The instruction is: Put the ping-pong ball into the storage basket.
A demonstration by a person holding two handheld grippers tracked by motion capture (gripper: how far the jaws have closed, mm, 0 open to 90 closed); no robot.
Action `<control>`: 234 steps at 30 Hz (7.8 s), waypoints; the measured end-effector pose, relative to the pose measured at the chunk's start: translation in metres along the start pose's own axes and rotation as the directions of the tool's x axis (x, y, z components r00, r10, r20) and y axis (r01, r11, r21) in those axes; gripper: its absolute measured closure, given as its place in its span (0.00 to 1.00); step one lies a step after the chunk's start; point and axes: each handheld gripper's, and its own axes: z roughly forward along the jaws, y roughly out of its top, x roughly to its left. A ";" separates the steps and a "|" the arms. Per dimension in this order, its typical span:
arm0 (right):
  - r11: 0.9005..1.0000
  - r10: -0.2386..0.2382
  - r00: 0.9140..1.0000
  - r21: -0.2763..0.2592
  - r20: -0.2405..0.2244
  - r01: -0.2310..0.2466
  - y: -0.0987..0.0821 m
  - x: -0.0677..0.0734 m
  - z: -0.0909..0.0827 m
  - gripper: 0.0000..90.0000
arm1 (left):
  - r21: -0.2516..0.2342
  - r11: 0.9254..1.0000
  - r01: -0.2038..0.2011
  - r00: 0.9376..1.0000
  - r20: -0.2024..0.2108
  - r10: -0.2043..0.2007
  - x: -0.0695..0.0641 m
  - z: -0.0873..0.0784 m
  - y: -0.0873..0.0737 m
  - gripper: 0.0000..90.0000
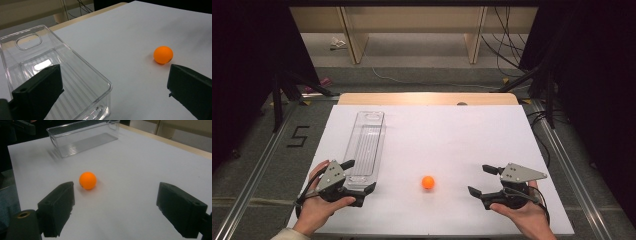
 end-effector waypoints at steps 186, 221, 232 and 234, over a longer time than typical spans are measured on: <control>0.932 -0.077 0.985 0.340 -0.154 0.126 0.013 0.038 0.163 0.33 | -0.018 1.000 -0.024 1.000 0.009 0.024 0.001 0.002 0.003 0.01; 0.927 -0.090 0.982 0.348 -0.165 0.143 0.014 0.039 0.165 0.51 | -0.019 1.000 -0.022 1.000 0.009 0.022 0.001 0.002 0.003 0.01; 0.926 -0.095 0.982 0.348 -0.164 0.147 0.014 0.039 0.164 0.56 | -0.019 1.000 -0.020 1.000 0.009 0.021 0.001 0.002 0.002 0.01; 0.926 -0.096 0.981 0.348 -0.166 0.149 0.014 0.039 0.164 0.56 | -0.019 1.000 -0.023 1.000 0.008 0.023 0.001 0.002 0.003 0.01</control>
